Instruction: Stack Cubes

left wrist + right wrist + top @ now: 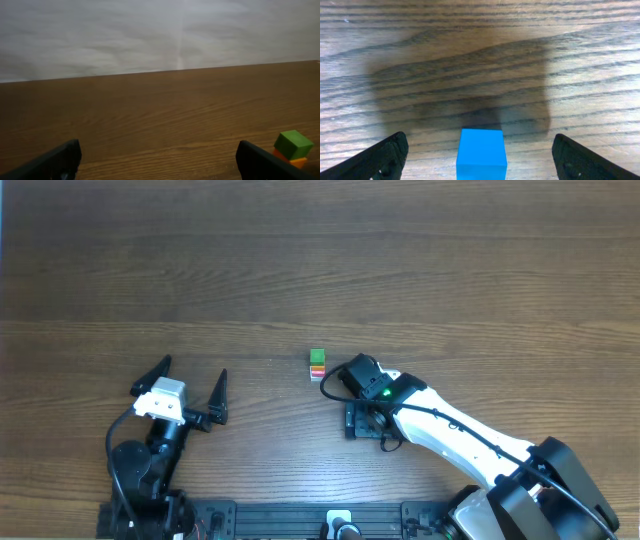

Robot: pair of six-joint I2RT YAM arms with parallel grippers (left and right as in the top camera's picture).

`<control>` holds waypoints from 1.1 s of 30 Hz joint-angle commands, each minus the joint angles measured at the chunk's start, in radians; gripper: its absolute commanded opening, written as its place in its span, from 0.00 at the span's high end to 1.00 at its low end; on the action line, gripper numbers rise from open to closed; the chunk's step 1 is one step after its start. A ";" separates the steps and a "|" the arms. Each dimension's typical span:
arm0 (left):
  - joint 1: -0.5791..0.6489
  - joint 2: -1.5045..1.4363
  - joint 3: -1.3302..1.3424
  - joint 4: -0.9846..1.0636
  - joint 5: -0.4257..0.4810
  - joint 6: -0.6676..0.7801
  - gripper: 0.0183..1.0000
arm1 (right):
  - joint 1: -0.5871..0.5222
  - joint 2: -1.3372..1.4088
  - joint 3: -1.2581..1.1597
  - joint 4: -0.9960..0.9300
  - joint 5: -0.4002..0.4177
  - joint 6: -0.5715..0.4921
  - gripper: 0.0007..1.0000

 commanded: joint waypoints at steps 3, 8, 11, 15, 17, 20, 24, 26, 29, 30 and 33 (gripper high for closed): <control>0.002 -0.007 -0.006 0.002 0.007 0.018 0.00 | 0.005 0.008 -0.037 0.019 -0.005 -0.001 0.20; 0.002 -0.007 -0.006 0.002 0.007 0.018 0.00 | 0.005 0.008 -0.038 0.021 -0.008 -0.001 0.35; 0.002 -0.007 -0.006 0.002 0.007 0.018 0.00 | 0.005 0.008 -0.038 0.021 -0.013 -0.001 0.41; 0.002 -0.007 -0.006 0.002 0.007 0.018 0.00 | 0.005 0.008 -0.038 0.023 -0.017 -0.001 0.47; 0.002 -0.007 -0.006 0.002 0.007 0.018 0.00 | 0.006 0.008 -0.038 0.025 -0.018 -0.001 0.50; 0.002 -0.007 -0.006 0.002 0.007 0.018 0.00 | 0.005 0.008 -0.038 0.025 -0.019 -0.001 0.56; 0.002 -0.007 -0.006 0.002 0.007 0.018 0.00 | 0.005 0.008 -0.038 0.029 -0.020 -0.001 0.62; 0.002 -0.007 -0.006 0.002 0.007 0.018 0.00 | 0.005 0.008 -0.038 0.032 -0.020 -0.001 0.65; 0.002 -0.007 -0.006 0.002 0.007 0.018 0.00 | 0.005 0.008 -0.038 0.034 -0.020 -0.001 0.68; 0.002 -0.007 -0.006 0.002 0.007 0.018 0.00 | 0.005 0.008 -0.038 0.035 -0.020 -0.001 0.69; 0.002 -0.007 -0.006 0.002 0.007 0.018 0.00 | 0.005 0.008 -0.038 0.036 -0.020 -0.001 0.71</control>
